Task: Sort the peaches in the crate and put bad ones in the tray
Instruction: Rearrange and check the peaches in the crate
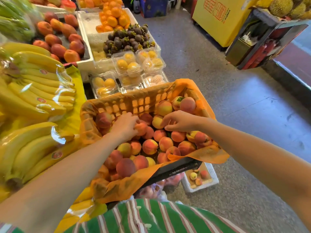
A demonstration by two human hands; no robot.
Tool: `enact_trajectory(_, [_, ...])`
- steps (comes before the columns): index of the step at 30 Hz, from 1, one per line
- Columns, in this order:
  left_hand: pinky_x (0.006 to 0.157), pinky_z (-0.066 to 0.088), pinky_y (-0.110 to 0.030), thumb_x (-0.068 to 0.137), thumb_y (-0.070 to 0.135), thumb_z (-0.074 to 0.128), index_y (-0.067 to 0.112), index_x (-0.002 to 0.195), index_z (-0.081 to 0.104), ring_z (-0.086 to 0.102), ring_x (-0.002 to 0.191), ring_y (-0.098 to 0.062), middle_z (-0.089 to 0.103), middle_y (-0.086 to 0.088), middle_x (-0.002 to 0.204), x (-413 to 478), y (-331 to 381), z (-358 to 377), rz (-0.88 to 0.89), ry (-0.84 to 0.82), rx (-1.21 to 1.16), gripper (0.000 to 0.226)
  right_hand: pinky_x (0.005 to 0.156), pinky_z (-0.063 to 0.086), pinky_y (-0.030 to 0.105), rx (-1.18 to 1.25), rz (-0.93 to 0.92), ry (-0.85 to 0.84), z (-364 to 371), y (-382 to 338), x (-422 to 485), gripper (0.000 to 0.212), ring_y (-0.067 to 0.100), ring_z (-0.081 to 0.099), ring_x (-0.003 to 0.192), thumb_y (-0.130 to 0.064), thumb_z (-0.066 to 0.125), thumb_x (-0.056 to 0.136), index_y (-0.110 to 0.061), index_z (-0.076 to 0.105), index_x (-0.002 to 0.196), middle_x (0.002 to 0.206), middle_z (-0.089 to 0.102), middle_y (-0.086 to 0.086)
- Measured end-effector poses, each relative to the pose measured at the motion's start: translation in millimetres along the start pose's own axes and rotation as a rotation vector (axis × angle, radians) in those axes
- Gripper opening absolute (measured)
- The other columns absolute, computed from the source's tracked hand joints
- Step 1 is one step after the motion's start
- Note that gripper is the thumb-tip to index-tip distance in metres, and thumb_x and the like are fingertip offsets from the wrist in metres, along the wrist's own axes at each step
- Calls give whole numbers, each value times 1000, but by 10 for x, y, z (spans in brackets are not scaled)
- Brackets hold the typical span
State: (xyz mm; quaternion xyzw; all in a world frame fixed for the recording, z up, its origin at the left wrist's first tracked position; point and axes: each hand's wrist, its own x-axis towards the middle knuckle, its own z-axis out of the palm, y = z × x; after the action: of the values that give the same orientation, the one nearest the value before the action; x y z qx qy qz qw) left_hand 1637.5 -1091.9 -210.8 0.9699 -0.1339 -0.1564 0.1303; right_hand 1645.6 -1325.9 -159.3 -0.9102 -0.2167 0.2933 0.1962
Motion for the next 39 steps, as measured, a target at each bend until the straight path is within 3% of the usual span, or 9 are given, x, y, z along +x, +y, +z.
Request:
enact_trajectory(3, [93, 47, -40, 84, 29, 67, 15, 130, 49, 45, 116, -29, 50, -9, 123, 14, -156, 85, 15, -83, 96, 51, 88, 48, 27, -50, 8, -58, 158, -79, 266, 36, 16, 58, 109, -29, 61, 92, -18, 57, 126, 124, 59, 1])
enact_trajectory(6, [92, 45, -40, 84, 31, 66, 16, 128, 50, 43, 115, -30, 52, -10, 120, 67, -168, 140, 68, -55, 138, 49, 91, 44, 29, -98, 7, -95, 308, -80, 477, 51, 21, 54, 117, -32, 63, 91, -18, 48, 137, 133, 53, 4])
enact_trajectory(12, [96, 35, -40, 82, 34, 66, 18, 125, 52, 38, 121, -30, 49, -9, 126, 144, -169, 89, 54, 54, 370, 48, 98, 46, 34, 35, 45, -64, 489, -55, 843, 74, 24, 51, 123, -38, 70, 85, -16, 34, 147, 142, 47, 8])
enact_trajectory(16, [96, 41, -38, 84, 18, 64, 15, 126, 52, 40, 122, -30, 47, -12, 129, 160, -286, 80, -13, 38, 327, 44, 93, 46, 36, -27, 43, -58, 623, -58, 1046, 87, 29, 52, 119, -48, 72, 80, -18, 28, 149, 137, 50, 12])
enact_trajectory(20, [94, 43, -38, 86, 11, 62, 16, 133, 46, 41, 123, -32, 47, -13, 131, 179, -344, 62, -65, 31, 268, 50, 80, 45, 35, -74, 33, 17, 712, -55, 1145, 82, 31, 56, 111, -50, 75, 75, -14, 38, 139, 126, 57, 14])
enact_trajectory(24, [94, 42, -38, 89, 5, 53, 12, 132, 46, 40, 124, -34, 48, -15, 130, 241, -336, 39, -86, 21, 290, 45, 90, 48, 43, 62, 23, -13, 631, 6, 1067, 76, 29, 57, 111, -46, 79, 73, -13, 43, 132, 125, 59, 11])
enact_trajectory(29, [94, 43, -36, 83, 16, 67, 7, 127, 50, 41, 123, -33, 49, -15, 128, 313, -329, 14, -96, -27, 349, 48, 92, 47, 31, 285, 67, -65, 419, 126, 824, 66, 19, 54, 111, -42, 78, 76, -24, 46, 131, 123, 54, 3])
enact_trajectory(34, [87, 46, -38, 75, 42, 75, 10, 118, 53, 52, 110, -32, 51, -13, 118, 360, -356, -22, -79, -6, 78, 58, 95, 50, 36, 331, 55, -63, 277, 176, 678, 65, 18, 55, 111, -43, 80, 75, -29, 47, 129, 123, 53, 1])
enact_trajectory(39, [88, 44, -34, 70, 44, 80, 15, 127, 53, 51, 110, -25, 54, -8, 122, 343, -328, -63, -51, -18, -293, 69, 83, 48, 20, 404, 63, -69, 109, 176, 517, 62, 11, 53, 108, -38, 79, 77, -31, 47, 129, 121, 52, -1])
